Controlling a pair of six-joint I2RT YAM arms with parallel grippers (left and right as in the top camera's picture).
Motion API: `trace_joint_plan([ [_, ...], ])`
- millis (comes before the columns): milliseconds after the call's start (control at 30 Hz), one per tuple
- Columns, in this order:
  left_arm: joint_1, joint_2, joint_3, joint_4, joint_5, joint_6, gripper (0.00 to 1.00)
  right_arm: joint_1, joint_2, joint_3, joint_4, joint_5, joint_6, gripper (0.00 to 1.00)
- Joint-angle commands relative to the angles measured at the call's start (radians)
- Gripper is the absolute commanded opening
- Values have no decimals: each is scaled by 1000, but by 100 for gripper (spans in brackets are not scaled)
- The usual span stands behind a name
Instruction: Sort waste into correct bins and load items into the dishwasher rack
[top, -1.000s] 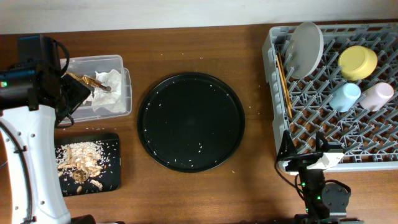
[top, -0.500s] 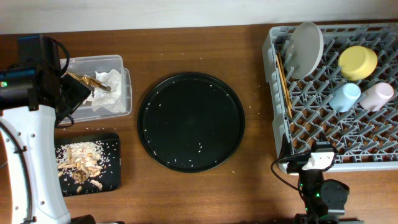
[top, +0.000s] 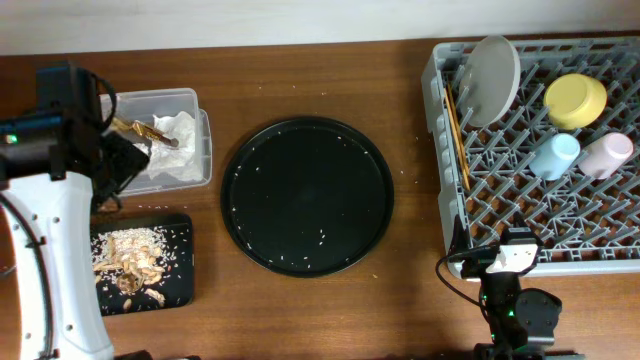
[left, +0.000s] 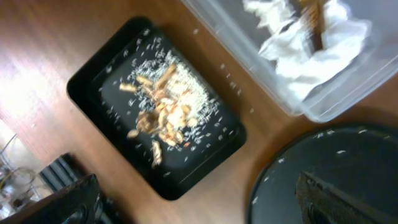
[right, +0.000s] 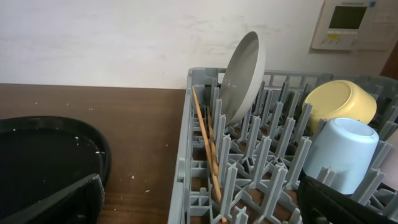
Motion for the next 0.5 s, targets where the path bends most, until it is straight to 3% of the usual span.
trace_joint_plan([
  [0,-8,-126,-338,233,48,24,99,5,-9,-6,-4,-12,-3,98],
  [33,-8,-167,-449,347,95,91,99,5,-9,-6,-4,-12,-3,98],
  [100,-8,-300,-725,692,249,368,99,5,-9,-6,-4,-12,-3,98],
  [167,-34,-450,-943,929,291,497,100,5,-9,-6,-4,-12,-3,98],
  [333,-135,-846,-1433,1436,292,502,99,5,-9,-6,-4,-12,-3,98],
  [400,-135,-989,-1585,1522,292,504,99,5,-9,-6,-4,-12,-3,98],
  [467,-135,-1041,-1627,1535,291,511,99,5,-9,-6,-4,-12,-3,98],
])
